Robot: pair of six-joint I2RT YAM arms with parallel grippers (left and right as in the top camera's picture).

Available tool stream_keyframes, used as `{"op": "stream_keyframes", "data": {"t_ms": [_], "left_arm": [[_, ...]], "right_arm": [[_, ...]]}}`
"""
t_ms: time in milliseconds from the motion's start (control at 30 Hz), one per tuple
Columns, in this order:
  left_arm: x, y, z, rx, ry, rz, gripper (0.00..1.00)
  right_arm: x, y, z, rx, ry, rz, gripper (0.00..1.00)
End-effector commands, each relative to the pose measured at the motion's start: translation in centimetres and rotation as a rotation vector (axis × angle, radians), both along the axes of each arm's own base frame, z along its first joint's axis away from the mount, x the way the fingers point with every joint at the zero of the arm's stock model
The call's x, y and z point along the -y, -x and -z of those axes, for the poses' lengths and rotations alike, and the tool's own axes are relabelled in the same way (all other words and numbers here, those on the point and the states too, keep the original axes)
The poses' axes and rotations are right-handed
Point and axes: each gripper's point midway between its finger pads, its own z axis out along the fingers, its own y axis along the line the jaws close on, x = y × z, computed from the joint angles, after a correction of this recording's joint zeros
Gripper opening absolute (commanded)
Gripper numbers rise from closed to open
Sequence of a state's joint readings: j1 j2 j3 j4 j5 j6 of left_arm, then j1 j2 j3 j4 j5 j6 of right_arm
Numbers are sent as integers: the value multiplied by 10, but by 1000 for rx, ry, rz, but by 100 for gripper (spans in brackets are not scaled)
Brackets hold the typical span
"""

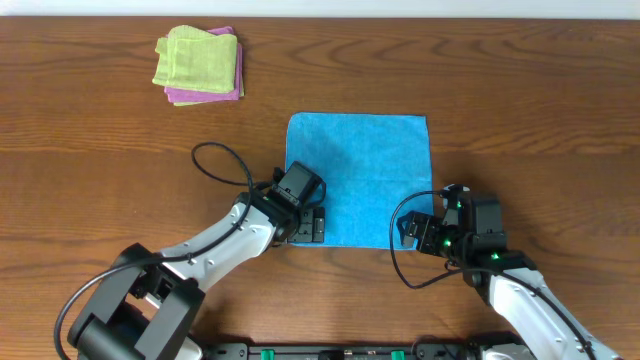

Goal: Fold the cloth

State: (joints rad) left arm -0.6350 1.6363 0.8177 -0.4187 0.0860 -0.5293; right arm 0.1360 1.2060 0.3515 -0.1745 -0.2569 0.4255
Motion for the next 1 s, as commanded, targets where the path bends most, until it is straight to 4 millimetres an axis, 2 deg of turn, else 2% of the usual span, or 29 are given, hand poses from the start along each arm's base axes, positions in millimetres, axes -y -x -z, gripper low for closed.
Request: {"op": "stream_keyframes", "data": {"t_ms": [0,167,233,300,400,433,500,633,767,833,900,967], "left_arm": [[2,21,13,-115,25,-40,95],[13,30,12,-153,66,-63,95],[15,30,11,-153,74,-78,98],[17,30,11,-155,77,-95,86],[15,29,11,-149,70,-97,58],[15,29,11,-148,69,-98,52],[15,29,11,-148,68,-98,46],[14,28,12,-144,61,-99,49],[9,29,13,-141,40,-104,45],[7,29,13,-141,27,-106,42],[4,30,14,-140,12,-110,36],[2,30,14,-142,5,-111,33]], "right_arm": [[3,35,32,-149,8,12,91],[3,35,32,-149,9,12,91],[3,35,32,-149,9,11,91],[3,35,32,-149,9,11,89],[3,35,32,-149,10,11,87],[3,35,32,-149,10,11,87],[3,35,32,-149,9,11,87],[3,35,32,-150,9,12,88],[3,35,32,-150,9,12,85],[3,35,32,-152,7,16,77],[3,36,32,-155,6,19,57],[3,36,32,-156,6,19,52]]}}
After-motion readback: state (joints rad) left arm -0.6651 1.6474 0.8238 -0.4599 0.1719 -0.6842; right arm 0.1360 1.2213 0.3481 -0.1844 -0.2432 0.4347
